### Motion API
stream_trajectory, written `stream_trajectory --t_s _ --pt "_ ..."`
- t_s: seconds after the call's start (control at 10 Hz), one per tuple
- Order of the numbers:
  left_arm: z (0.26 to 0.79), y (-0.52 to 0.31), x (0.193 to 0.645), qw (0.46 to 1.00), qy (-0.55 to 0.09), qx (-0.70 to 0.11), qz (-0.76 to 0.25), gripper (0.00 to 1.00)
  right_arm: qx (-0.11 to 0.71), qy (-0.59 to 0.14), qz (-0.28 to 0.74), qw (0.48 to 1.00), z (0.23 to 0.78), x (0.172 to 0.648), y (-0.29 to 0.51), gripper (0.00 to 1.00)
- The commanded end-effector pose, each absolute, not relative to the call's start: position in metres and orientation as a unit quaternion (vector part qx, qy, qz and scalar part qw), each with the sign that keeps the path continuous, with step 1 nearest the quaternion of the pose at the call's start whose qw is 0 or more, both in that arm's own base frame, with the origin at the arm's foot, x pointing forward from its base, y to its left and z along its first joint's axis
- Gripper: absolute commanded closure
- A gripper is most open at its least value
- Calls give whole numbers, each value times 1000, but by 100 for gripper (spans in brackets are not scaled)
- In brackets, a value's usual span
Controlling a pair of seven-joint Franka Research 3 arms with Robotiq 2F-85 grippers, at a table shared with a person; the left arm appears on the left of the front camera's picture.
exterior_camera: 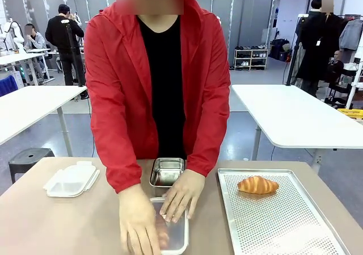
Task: Place the bread into the airtight container.
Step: Pick up a Butter Roll and place it into an empty Airtight Container.
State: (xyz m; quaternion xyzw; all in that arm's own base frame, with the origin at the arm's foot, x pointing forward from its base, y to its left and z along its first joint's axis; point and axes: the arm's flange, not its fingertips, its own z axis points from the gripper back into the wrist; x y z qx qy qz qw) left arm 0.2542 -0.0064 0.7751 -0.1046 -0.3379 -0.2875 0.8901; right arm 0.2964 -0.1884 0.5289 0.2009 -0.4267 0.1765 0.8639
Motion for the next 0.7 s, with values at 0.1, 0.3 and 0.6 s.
stream_trajectory --t_s 0.1,0.3,0.6 --pt "776 -6 254 887 -338 -106 -295 0 193 -417 236 856 534 310 -177 0" --pt "776 -6 254 887 -338 -106 -295 0 192 -403 282 849 536 315 -169 0" --pt "776 -6 254 887 -338 -106 -295 0 170 -371 373 833 540 326 -149 0"
